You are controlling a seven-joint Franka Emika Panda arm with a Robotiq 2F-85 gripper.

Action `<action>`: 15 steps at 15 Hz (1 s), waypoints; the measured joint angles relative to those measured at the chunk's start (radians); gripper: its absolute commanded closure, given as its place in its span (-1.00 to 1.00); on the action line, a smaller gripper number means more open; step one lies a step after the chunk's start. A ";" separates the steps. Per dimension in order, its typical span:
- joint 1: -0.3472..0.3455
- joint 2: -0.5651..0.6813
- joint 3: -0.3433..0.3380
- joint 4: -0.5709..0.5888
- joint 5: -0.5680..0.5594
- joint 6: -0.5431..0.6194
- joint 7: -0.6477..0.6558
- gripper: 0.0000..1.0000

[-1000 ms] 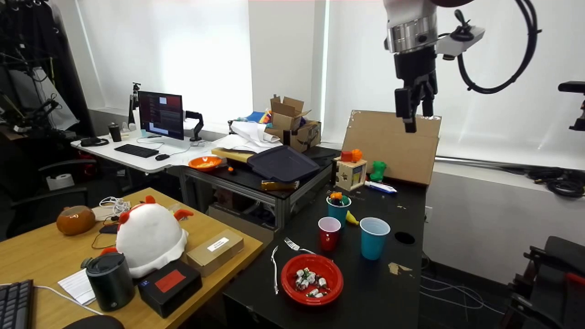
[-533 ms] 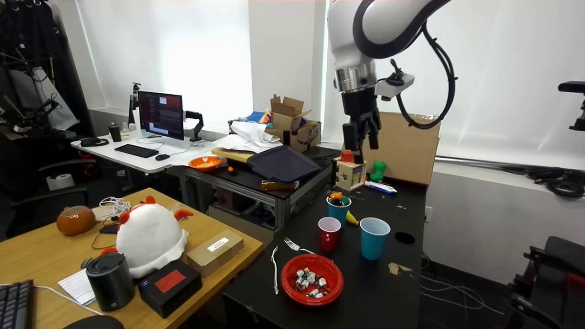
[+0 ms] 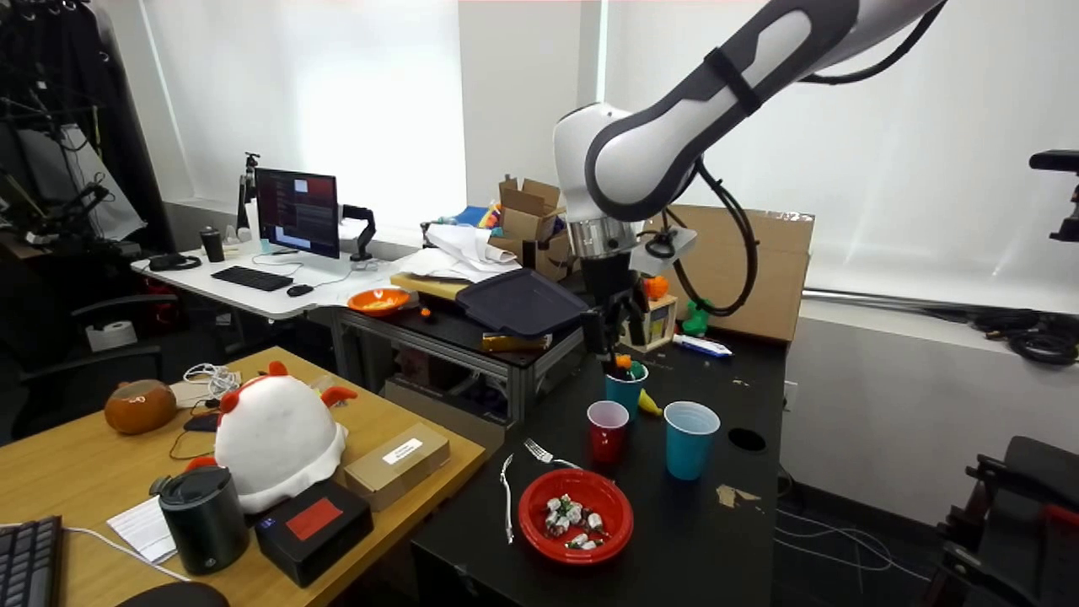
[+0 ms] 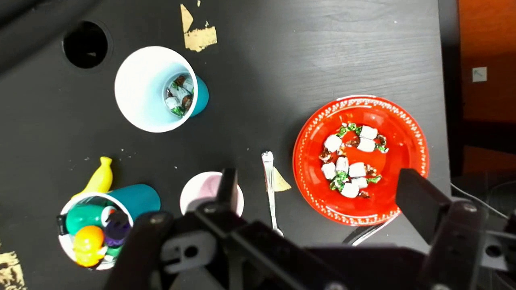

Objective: Put the sweets into the blue cup.

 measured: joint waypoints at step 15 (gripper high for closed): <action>0.117 0.518 -0.070 0.452 0.033 -0.010 0.066 -1.00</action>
